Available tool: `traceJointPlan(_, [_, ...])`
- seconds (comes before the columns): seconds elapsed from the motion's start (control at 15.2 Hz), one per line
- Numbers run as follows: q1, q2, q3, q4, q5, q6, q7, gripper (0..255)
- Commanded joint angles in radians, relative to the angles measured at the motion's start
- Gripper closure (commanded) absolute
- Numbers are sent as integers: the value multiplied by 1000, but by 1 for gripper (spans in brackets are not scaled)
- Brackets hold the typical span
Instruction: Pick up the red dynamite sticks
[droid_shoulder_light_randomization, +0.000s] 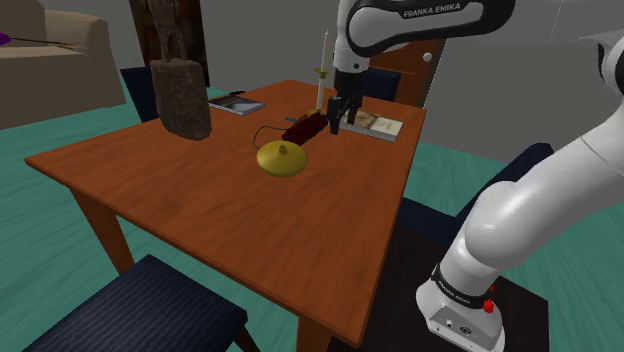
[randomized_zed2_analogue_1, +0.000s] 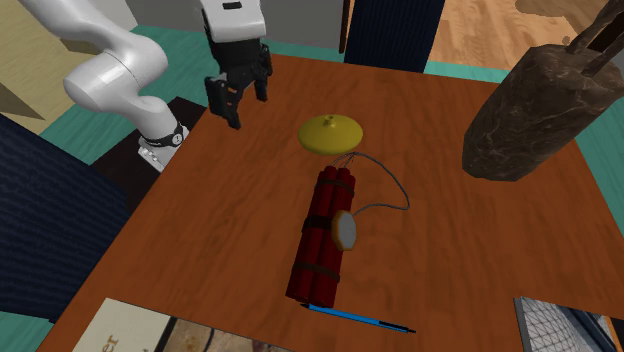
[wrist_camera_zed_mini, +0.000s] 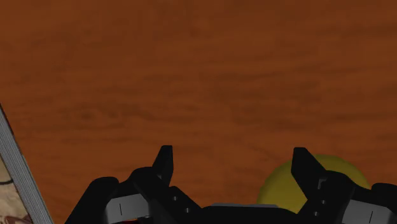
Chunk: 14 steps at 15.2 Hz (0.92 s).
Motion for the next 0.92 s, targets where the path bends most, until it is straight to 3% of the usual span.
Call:
traceJointPlan(0.0, [-1,77,-10,57,-5,21,-30,0])
traceJointPlan(0.46, [-1,357,-23,306,-7,52,-116,0])
traceJointPlan(0.86, [-3,609,-21,584,-4,24,-183,0])
